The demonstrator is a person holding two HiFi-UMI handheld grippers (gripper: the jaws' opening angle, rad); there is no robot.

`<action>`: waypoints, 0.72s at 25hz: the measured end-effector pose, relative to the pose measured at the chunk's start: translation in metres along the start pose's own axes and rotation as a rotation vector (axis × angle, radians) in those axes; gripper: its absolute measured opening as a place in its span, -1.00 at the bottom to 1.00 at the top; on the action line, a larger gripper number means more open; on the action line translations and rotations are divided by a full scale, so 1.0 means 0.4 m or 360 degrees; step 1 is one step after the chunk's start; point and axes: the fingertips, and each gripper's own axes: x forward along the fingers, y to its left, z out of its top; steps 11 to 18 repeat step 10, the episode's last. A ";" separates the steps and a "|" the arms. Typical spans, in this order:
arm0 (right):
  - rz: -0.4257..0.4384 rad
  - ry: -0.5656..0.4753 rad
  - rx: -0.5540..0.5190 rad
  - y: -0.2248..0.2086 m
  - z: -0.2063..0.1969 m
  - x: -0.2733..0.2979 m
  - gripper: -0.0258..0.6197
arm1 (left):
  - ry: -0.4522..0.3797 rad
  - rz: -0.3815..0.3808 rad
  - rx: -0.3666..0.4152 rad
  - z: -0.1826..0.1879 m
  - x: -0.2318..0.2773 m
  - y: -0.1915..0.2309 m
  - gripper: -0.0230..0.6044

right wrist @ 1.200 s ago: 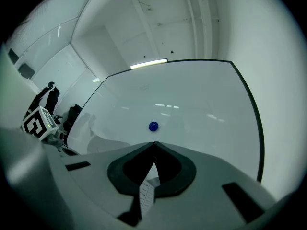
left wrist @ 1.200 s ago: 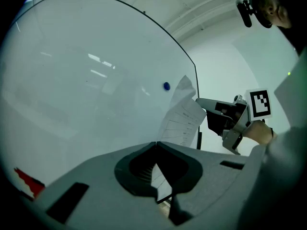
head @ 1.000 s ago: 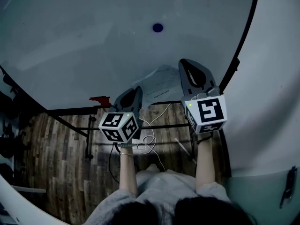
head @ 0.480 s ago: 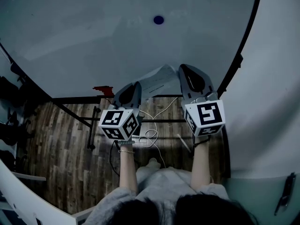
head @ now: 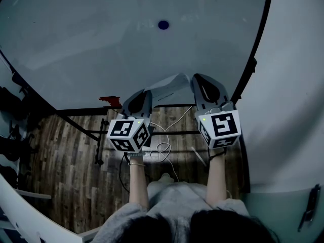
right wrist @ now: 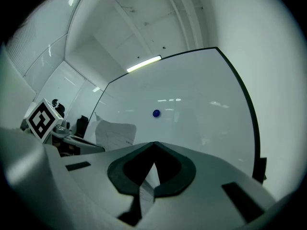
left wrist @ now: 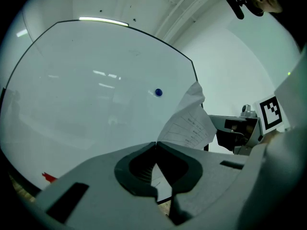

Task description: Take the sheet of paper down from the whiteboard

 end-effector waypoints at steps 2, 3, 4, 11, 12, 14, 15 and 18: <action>-0.0005 0.0000 0.0002 -0.001 0.003 -0.001 -0.92 | -0.0002 -0.0003 0.0002 0.003 -0.001 -0.001 -0.91; -0.0005 -0.0004 0.0002 -0.002 0.004 -0.001 -0.92 | -0.0003 -0.0004 0.0004 0.004 -0.001 -0.001 -0.91; -0.0003 -0.0010 0.0001 -0.003 0.004 -0.001 -0.92 | -0.0003 -0.0006 0.0006 0.003 0.000 -0.002 -0.91; 0.0008 -0.0021 -0.0001 -0.002 0.005 -0.003 -0.92 | 0.0004 -0.0003 0.0015 0.001 -0.002 -0.007 -0.91; 0.0008 -0.0021 -0.0001 -0.002 0.005 -0.003 -0.92 | 0.0004 -0.0003 0.0015 0.001 -0.002 -0.007 -0.91; 0.0008 -0.0021 -0.0001 -0.002 0.005 -0.003 -0.92 | 0.0004 -0.0003 0.0015 0.001 -0.002 -0.007 -0.91; 0.0008 -0.0021 -0.0001 -0.002 0.005 -0.003 -0.92 | 0.0004 -0.0003 0.0015 0.001 -0.002 -0.007 -0.91; 0.0008 -0.0021 -0.0001 -0.002 0.005 -0.003 -0.92 | 0.0004 -0.0003 0.0015 0.001 -0.002 -0.007 -0.91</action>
